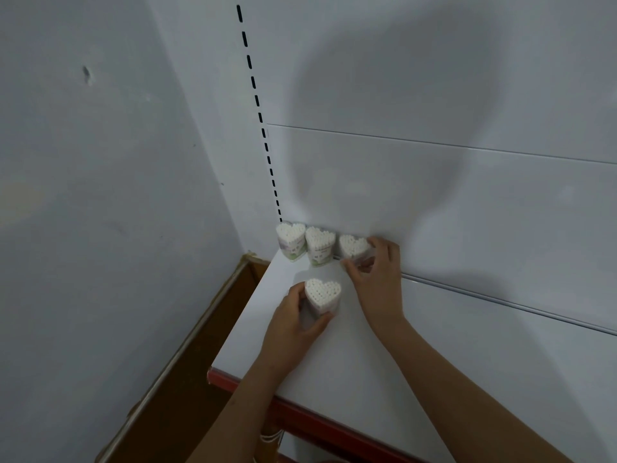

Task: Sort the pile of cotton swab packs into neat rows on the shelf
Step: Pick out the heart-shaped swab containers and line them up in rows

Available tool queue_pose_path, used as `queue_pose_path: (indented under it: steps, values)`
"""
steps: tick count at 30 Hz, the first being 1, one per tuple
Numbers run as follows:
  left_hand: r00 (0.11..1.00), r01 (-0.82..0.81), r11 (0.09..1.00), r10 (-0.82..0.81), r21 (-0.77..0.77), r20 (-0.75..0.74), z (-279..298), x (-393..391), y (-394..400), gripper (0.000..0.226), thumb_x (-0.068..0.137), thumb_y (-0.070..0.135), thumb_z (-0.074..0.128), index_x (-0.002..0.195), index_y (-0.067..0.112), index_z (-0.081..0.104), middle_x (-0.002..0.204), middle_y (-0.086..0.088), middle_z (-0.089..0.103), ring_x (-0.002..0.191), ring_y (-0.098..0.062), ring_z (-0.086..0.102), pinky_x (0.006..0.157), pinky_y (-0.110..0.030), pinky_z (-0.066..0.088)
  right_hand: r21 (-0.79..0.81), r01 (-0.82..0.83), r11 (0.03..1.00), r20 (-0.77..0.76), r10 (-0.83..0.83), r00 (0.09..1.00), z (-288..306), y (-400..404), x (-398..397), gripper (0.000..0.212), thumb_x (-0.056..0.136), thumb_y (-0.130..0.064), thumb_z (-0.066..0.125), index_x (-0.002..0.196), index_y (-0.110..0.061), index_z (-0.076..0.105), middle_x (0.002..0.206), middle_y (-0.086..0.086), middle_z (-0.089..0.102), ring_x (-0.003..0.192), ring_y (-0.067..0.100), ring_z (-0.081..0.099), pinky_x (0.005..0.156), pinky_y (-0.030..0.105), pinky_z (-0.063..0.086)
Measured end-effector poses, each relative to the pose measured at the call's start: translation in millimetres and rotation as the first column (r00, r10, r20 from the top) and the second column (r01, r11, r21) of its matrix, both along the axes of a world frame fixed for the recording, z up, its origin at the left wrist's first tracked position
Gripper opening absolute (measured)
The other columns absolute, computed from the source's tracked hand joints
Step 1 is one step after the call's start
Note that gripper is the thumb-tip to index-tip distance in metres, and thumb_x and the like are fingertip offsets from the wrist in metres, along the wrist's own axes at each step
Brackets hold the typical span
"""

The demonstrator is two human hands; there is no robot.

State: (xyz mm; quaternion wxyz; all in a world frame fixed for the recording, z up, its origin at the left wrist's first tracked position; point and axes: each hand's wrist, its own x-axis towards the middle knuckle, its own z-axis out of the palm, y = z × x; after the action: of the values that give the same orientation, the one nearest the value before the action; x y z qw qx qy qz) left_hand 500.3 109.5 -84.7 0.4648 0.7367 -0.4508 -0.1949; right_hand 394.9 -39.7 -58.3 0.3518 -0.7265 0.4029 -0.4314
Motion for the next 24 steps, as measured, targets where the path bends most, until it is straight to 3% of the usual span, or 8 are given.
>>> queue_pose_path:
  steps: [2,5,8,12,15,18,21,24]
  values:
    - [1.0,0.003,1.0,-0.003,-0.003,0.001,0.2,-0.2,0.2,0.056,0.087,0.029,0.077,0.131,0.036,0.042,0.127,0.02,0.056,0.118,0.006,0.053,0.097,-0.011,0.042,0.002,-0.013,1.0,0.005,0.013,1.0,-0.1,-1.1,1.2,0.046,0.082,-0.015,0.079,0.12,-0.013,0.054,0.119,-0.002,0.043,0.079,0.003,0.059,0.073,0.005,0.045]
    - [1.0,0.007,1.0,-0.007,-0.008,-0.002,-1.1,0.6,0.3,0.056,0.087,0.03,0.077,0.132,0.035,0.043,0.129,0.018,0.057,0.12,0.003,0.053,0.099,-0.015,0.043,0.003,-0.051,0.999,-0.004,0.051,0.999,2.1,-2.6,1.2,0.041,0.086,-0.013,0.074,0.122,-0.015,0.054,0.12,-0.004,0.044,0.08,0.003,0.059,0.077,0.021,0.054]
    - [1.0,0.005,1.0,-0.005,-0.014,-0.007,-2.1,0.9,0.3,0.057,0.087,0.031,0.077,0.133,0.034,0.044,0.131,0.017,0.056,0.121,0.003,0.053,0.102,-0.018,0.044,-0.009,0.0,1.0,-0.047,-0.001,0.999,8.4,7.0,-7.2,0.04,0.092,-0.027,0.067,0.127,-0.017,0.051,0.127,-0.003,0.044,0.082,0.008,0.059,0.074,0.032,0.056]
    - [1.0,0.006,1.0,-0.007,-0.01,-0.024,-2.0,0.5,0.5,0.054,0.087,0.039,0.075,0.132,0.034,0.046,0.13,0.02,0.057,0.119,0.004,0.054,0.102,-0.025,0.048,0.018,-0.107,0.994,-0.022,0.107,0.994,19.7,46.4,-37.6,0.051,0.089,-0.053,0.056,0.131,-0.025,0.049,0.121,-0.015,0.046,0.081,0.005,0.059,0.067,0.022,0.047]
    - [0.999,0.03,0.999,-0.029,-0.025,0.022,0.4,-1.8,-2.8,0.057,0.082,0.051,0.073,0.129,0.031,0.05,0.127,0.016,0.062,0.117,-0.003,0.06,0.099,-0.033,0.053,0.035,-0.281,0.959,-0.163,0.283,0.945,10.2,70.3,-49.2,0.068,0.079,-0.062,0.063,0.138,-0.033,0.045,0.125,-0.02,0.044,0.083,0.005,0.059,0.066,0.016,0.047]
    - [0.994,0.085,0.996,-0.085,-0.006,0.076,6.0,-12.9,-11.1,0.058,0.08,0.054,0.071,0.127,0.028,0.051,0.123,0.012,0.065,0.11,-0.004,0.063,0.092,-0.033,0.056,0.038,-0.226,0.973,-0.171,0.229,0.958,-0.6,65.3,-50.8,0.069,0.076,-0.059,0.071,0.135,-0.032,0.05,0.127,-0.014,0.048,0.083,0.003,0.06,0.069,0.012,0.047]
    - [0.981,0.146,0.989,-0.147,0.023,0.128,9.5,-27.1,-21.5,0.072,0.08,0.062,0.059,0.136,0.019,0.051,0.13,0.005,0.062,0.116,-0.007,0.059,0.099,-0.033,0.051,0.086,-0.114,0.99,-0.141,0.126,0.982,1.7,51.1,-57.1,0.063,0.077,-0.047,0.078,0.131,-0.028,0.052,0.113,-0.016,0.057,0.085,0.001,0.061,0.075,0.017,0.051]
    - [0.907,0.143,0.984,-0.172,0.103,0.384,2.0,-25.5,-27.8,0.085,0.083,0.07,0.049,0.149,0.017,0.04,0.148,-0.001,0.047,0.137,-0.016,0.041,0.114,-0.033,0.031,0.106,0.005,0.994,-0.107,0.007,0.994,9.1,33.8,-68.1,0.06,0.076,-0.039,0.082,0.126,-0.023,0.053,0.096,-0.021,0.057,0.077,-0.006,0.058,0.067,0.003,0.04]
